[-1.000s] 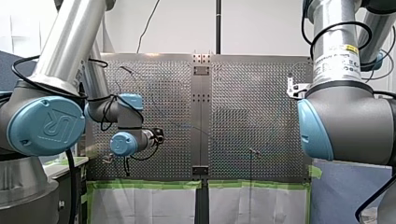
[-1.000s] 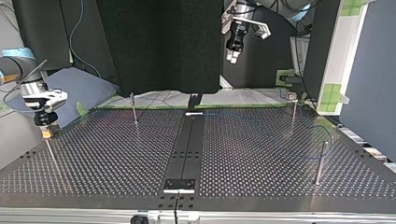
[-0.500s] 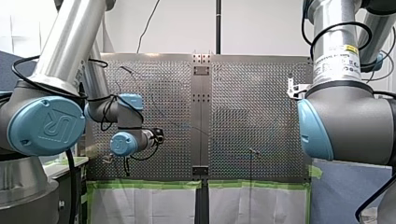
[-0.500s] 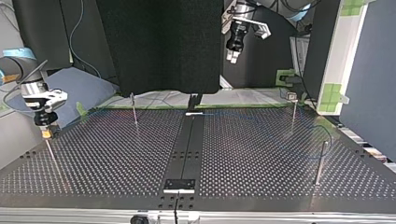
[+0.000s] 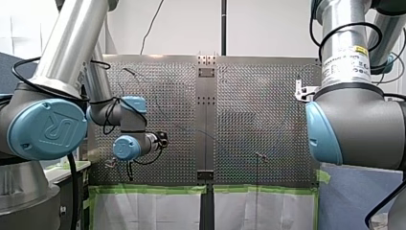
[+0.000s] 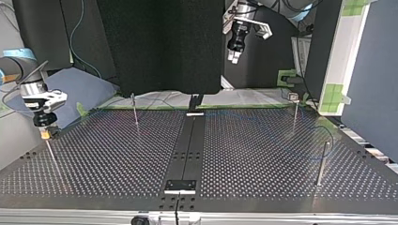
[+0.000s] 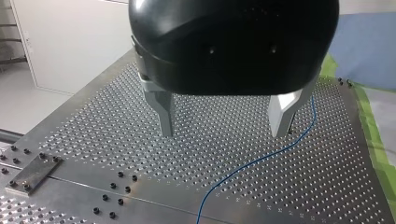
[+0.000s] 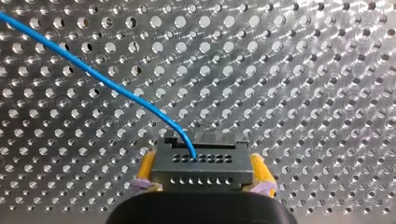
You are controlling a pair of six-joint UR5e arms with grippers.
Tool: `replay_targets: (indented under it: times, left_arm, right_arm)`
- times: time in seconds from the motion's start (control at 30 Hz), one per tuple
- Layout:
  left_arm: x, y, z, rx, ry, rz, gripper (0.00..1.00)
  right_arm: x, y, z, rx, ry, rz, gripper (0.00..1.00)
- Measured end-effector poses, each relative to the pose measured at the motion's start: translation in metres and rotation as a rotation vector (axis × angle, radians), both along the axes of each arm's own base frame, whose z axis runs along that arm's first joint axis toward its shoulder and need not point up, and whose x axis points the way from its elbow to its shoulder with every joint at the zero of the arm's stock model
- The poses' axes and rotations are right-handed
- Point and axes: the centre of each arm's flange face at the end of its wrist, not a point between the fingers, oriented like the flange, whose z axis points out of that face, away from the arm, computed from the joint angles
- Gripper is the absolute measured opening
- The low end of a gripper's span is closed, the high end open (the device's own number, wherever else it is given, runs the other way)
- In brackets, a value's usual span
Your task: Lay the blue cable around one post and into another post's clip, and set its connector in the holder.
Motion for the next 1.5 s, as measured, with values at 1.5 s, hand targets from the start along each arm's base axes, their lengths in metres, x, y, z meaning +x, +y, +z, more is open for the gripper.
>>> replay_targets:
  times: [1.5]
  left_arm:
    - [0.0014, 0.0014, 0.0000, 0.000, 0.000, 0.005, 1.00]
  right_arm:
    - [0.0047, -0.0032, -0.0005, -0.016, -0.026, 0.008, 0.32]
